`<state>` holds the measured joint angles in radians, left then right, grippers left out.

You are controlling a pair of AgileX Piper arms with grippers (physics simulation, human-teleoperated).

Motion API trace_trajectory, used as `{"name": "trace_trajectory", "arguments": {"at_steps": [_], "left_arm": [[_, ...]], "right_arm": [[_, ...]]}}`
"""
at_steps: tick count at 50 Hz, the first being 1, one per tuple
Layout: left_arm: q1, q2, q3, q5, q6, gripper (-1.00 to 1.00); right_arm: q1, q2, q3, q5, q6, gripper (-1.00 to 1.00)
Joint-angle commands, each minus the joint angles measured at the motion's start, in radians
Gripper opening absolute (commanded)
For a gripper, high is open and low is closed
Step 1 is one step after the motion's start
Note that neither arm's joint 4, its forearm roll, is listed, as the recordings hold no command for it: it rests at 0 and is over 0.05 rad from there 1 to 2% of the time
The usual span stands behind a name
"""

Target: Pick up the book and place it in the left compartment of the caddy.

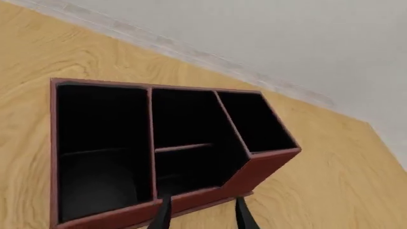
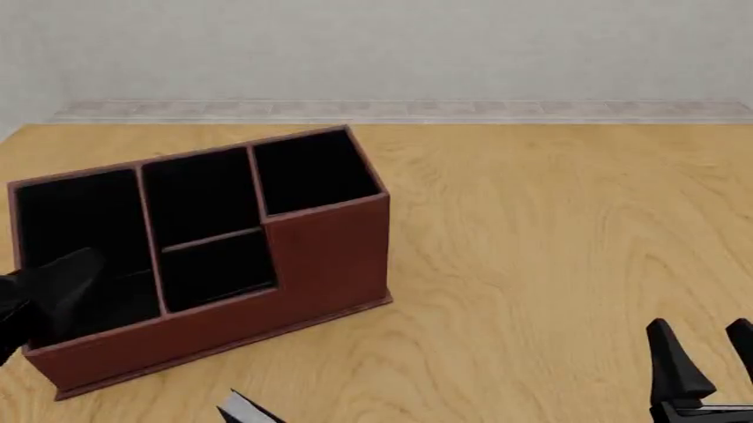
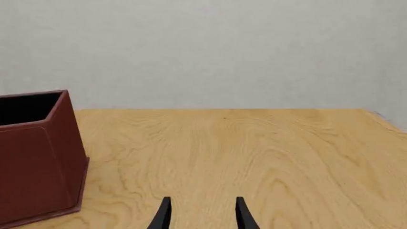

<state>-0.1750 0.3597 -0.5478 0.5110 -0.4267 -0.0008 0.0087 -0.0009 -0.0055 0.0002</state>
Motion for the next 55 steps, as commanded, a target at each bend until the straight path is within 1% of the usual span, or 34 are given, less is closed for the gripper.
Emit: {"name": "trace_trajectory", "arguments": {"at_steps": [1,2,4,5,7,8,9,10,11,12,13,17,20,22,24,25,27,28,29,30,33,36,40,42,43,44,45,46,49,50,51,53,54,55], "left_arm": [[-0.143,0.122,-0.246,0.255,-0.218,1.0],[-0.167,0.132,-0.279,0.291,-0.276,1.0],[-0.185,0.155,-0.334,0.337,-0.302,1.0],[-0.206,0.16,-0.342,0.373,-0.354,1.0],[-0.238,0.16,-0.326,0.407,-0.401,1.0],[-0.249,0.146,-0.288,0.406,-0.414,1.0],[-0.267,0.152,-0.295,0.427,-0.436,1.0],[-0.299,0.143,-0.275,0.444,-0.475,1.0],[-0.299,0.143,-0.275,0.444,-0.475,1.0],[-0.352,0.178,-0.334,0.484,-0.49,1.0],[-0.354,0.174,-0.335,0.487,-0.518,1.0],[-0.407,0.174,-0.311,0.495,-0.605,1.0],[-0.484,0.146,-0.248,0.479,-0.762,1.0],[-0.513,0.147,-0.243,0.475,-0.793,1.0],[-0.513,0.151,-0.25,0.463,-0.808,1.0],[-0.543,0.131,-0.22,0.456,-0.873,1.0],[-0.548,0.113,-0.199,0.454,-0.922,1.0],[-0.567,0.085,-0.154,0.443,-0.973,1.0],[-0.566,0.064,-0.11,0.42,-0.99,1.0],[-0.515,0.109,-0.19,0.428,-0.925,1.0],[-0.517,0.111,-0.138,0.386,-0.95,1.0],[-0.534,0.081,-0.047,0.336,-0.971,1.0],[-0.545,0.098,-0.031,0.306,-0.969,1.0],[-0.545,0.092,-0.009,0.302,-0.988,1.0],[-0.517,0.115,-0.035,0.288,-0.936,1.0],[-0.529,0.102,-0.011,0.288,-0.97,1.0],[-0.506,0.089,-0.004,0.286,-0.976,1.0],[-0.505,0.103,-0.018,0.277,-0.959,1.0],[-0.507,0.108,-0.004,0.259,-0.964,1.0],[-0.505,0.123,-0.041,0.282,-0.966,1.0],[-0.49,0.11,0.004,0.252,-0.973,1.0],[-0.489,0.116,0.029,0.224,-0.968,1.0],[-0.489,0.127,-0.002,0.248,-0.973,1.0],[-0.49,0.119,0.034,0.222,-0.976,1.0]], "right_arm": [[0.0,-0.003,-0.001,0.004,0.0,1.0],[0.0,-0.003,-0.001,0.004,0.0,1.0],[0.0,-0.003,-0.001,0.004,0.0,1.0],[0.0,-0.003,-0.001,0.004,0.0,1.0],[0.0,-0.003,-0.001,0.004,0.0,1.0],[0.0,-0.003,-0.001,0.004,0.0,1.0],[0.0,-0.003,-0.001,0.004,0.0,1.0],[0.0,-0.003,-0.001,0.004,0.0,1.0],[0.0,-0.003,-0.001,0.004,0.0,1.0],[0.0,-0.003,-0.001,0.004,0.0,1.0],[0.0,-0.003,-0.001,0.004,0.0,1.0],[0.0,-0.003,-0.001,0.004,0.0,1.0],[0.0,-0.003,-0.001,0.004,0.0,1.0],[0.0,-0.003,-0.001,0.004,0.0,1.0],[0.0,-0.003,-0.001,0.004,0.0,1.0],[0.0,-0.003,-0.001,0.004,0.0,1.0],[0.0,-0.003,-0.001,0.004,0.0,1.0],[0.0,-0.003,-0.001,0.004,0.0,1.0],[0.0,-0.003,-0.001,0.004,0.0,1.0],[0.0,-0.003,-0.001,0.004,0.0,1.0],[0.0,-0.003,-0.001,0.003,0.0,1.0],[0.0,-0.003,-0.001,0.004,0.0,1.0],[0.0,-0.003,-0.001,0.004,0.0,1.0],[0.0,-0.003,-0.001,0.004,0.0,1.0],[0.0,-0.003,-0.001,0.003,0.0,1.0],[0.0,-0.003,-0.001,0.004,0.0,1.0],[0.0,-0.003,-0.001,0.004,0.0,1.0],[0.0,-0.003,-0.001,0.004,0.0,1.0],[0.0,-0.003,-0.001,0.004,0.0,1.0],[0.0,-0.003,-0.001,0.004,0.0,1.0],[0.0,-0.003,-0.001,0.004,0.0,1.0],[0.0,-0.003,-0.001,0.004,0.0,1.0],[0.0,-0.003,-0.001,0.004,0.0,1.0],[0.0,-0.003,-0.001,0.004,0.0,1.0]]}}
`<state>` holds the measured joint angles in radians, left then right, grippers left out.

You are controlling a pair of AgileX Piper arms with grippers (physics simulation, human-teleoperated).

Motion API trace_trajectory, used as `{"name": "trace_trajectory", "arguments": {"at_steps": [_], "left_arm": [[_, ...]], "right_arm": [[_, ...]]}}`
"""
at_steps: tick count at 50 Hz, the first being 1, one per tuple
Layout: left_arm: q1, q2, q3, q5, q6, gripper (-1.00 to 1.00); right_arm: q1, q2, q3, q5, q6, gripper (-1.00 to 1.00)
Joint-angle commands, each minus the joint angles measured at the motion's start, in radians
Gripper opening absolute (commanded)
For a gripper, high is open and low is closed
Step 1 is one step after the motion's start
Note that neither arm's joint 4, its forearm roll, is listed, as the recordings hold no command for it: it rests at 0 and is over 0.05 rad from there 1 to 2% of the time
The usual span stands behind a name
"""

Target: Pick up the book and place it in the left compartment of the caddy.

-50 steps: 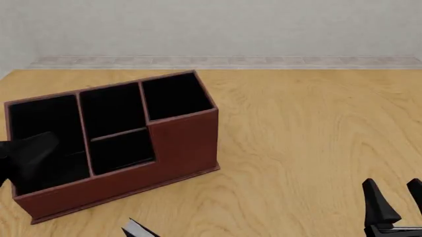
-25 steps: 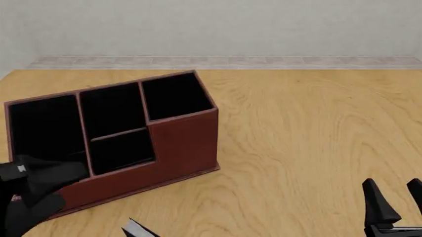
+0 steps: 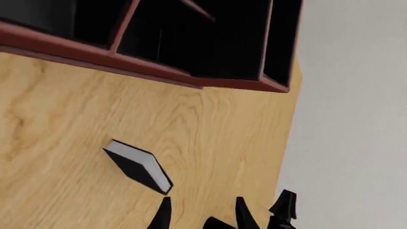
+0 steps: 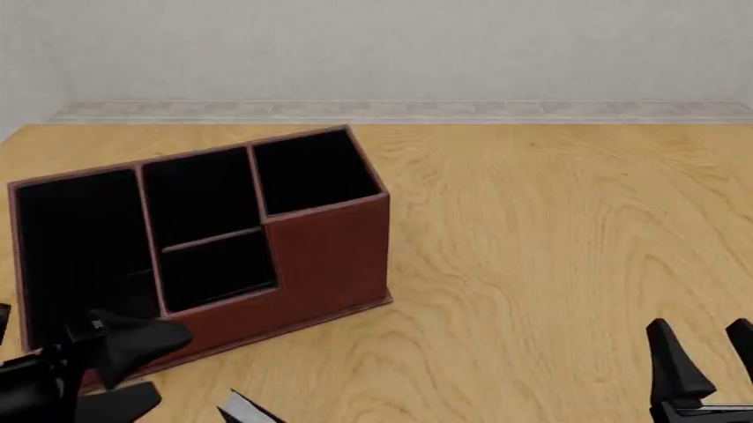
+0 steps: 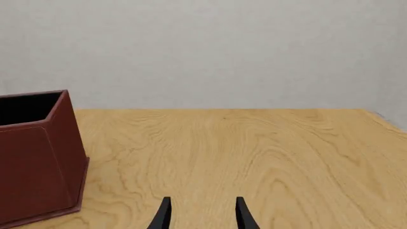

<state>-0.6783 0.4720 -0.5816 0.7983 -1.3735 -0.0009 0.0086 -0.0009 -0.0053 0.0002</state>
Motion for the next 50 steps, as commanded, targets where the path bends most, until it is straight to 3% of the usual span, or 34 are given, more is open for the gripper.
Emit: {"name": "trace_trajectory", "arguments": {"at_steps": [1,11,16,20,50], "left_arm": [[0.009,0.003,0.094,-0.082,-0.035,1.0],[0.013,-0.011,0.195,-0.126,-0.041,1.0],[0.017,-0.011,0.173,-0.101,-0.038,1.0],[0.014,-0.023,0.231,-0.135,-0.042,1.0],[-0.024,0.051,0.331,-0.265,-0.073,1.0]], "right_arm": [[0.0,-0.003,-0.001,0.003,0.0,1.0],[0.0,-0.003,-0.001,0.003,0.0,1.0],[0.0,-0.003,-0.001,0.003,0.0,1.0],[0.0,-0.003,-0.001,0.003,0.0,1.0],[0.0,-0.003,-0.001,0.003,0.0,1.0]]}}
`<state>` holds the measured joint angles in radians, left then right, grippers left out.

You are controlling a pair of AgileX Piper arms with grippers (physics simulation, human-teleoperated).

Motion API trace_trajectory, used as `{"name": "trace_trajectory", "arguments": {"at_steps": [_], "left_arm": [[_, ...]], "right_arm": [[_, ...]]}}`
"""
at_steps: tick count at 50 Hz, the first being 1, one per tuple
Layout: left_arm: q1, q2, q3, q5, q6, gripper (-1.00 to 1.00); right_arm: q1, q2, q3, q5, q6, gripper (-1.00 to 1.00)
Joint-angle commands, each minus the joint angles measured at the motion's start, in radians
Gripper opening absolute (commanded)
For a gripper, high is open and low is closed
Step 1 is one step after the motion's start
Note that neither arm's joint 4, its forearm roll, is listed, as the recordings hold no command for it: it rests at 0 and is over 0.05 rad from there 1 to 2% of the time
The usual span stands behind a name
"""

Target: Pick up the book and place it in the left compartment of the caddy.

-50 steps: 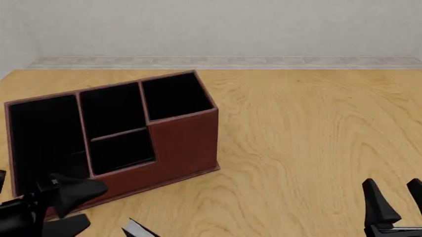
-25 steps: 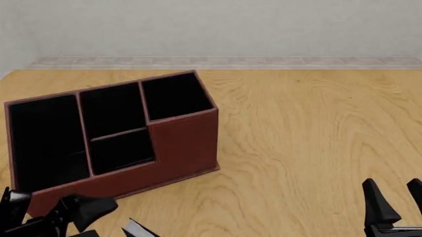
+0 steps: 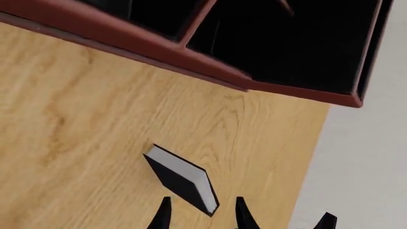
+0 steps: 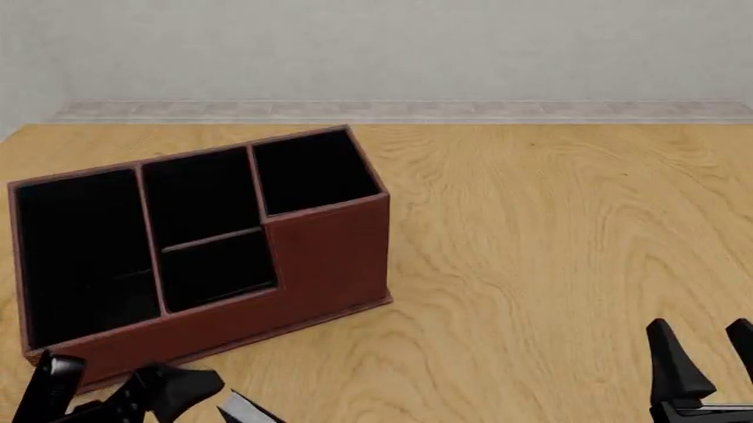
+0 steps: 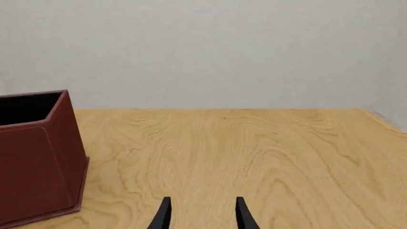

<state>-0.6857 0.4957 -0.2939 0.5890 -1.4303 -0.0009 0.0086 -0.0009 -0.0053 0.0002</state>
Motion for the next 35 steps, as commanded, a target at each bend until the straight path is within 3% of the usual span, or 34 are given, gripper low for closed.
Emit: {"name": "trace_trajectory", "arguments": {"at_steps": [1,35], "left_arm": [[-0.022,0.034,0.054,-0.068,-0.019,1.0],[-0.142,0.245,0.106,-0.326,-0.07,1.0]], "right_arm": [[0.0,-0.003,-0.001,0.003,0.0,1.0],[0.0,-0.003,-0.001,0.003,0.0,1.0]]}}
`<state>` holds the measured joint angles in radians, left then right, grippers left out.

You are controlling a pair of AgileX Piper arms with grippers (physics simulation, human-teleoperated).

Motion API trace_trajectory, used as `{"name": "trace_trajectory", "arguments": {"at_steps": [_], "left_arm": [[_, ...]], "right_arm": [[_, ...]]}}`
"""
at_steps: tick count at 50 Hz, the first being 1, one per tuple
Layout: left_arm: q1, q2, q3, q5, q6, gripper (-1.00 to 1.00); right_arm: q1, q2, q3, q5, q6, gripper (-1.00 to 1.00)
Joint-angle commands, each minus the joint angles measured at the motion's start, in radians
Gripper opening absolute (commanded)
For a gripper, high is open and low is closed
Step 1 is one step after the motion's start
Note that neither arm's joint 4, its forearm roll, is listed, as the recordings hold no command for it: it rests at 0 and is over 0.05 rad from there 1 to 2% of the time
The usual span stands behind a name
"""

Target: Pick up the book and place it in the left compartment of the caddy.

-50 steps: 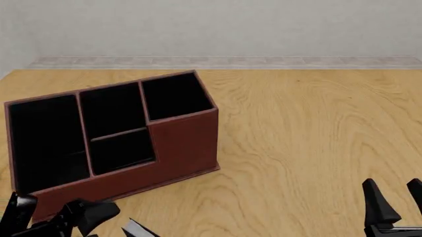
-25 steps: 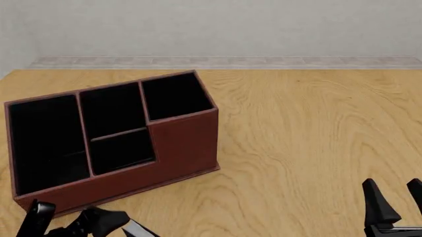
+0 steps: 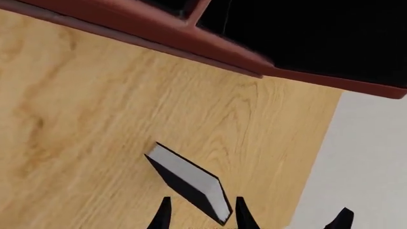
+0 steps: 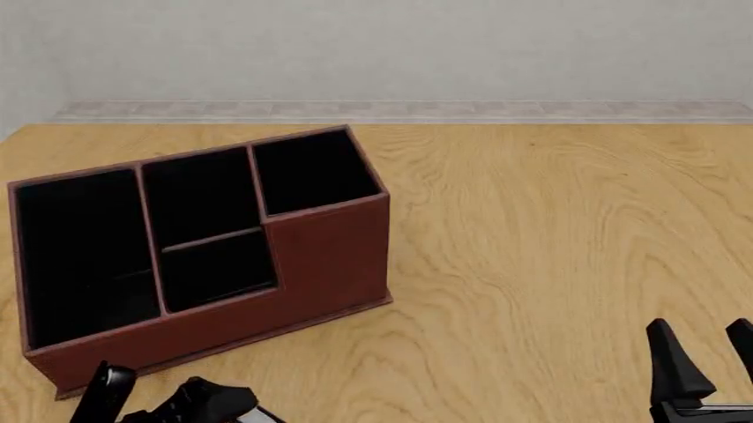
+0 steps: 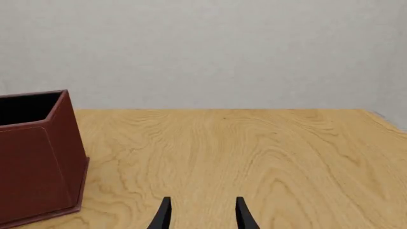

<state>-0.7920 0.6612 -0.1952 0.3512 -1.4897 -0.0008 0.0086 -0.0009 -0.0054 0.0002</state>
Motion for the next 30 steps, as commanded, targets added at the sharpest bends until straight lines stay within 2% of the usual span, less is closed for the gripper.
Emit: {"name": "trace_trajectory", "arguments": {"at_steps": [1,12,30], "left_arm": [[-0.037,0.084,0.006,-0.092,-0.011,1.0],[-0.059,0.18,0.028,-0.2,-0.024,1.0],[-0.091,0.259,0.068,-0.306,-0.056,1.0]], "right_arm": [[0.0,-0.003,-0.001,0.003,0.0,1.0],[0.0,-0.003,-0.001,0.003,0.0,1.0],[0.0,-0.003,-0.001,0.003,0.0,1.0]]}}
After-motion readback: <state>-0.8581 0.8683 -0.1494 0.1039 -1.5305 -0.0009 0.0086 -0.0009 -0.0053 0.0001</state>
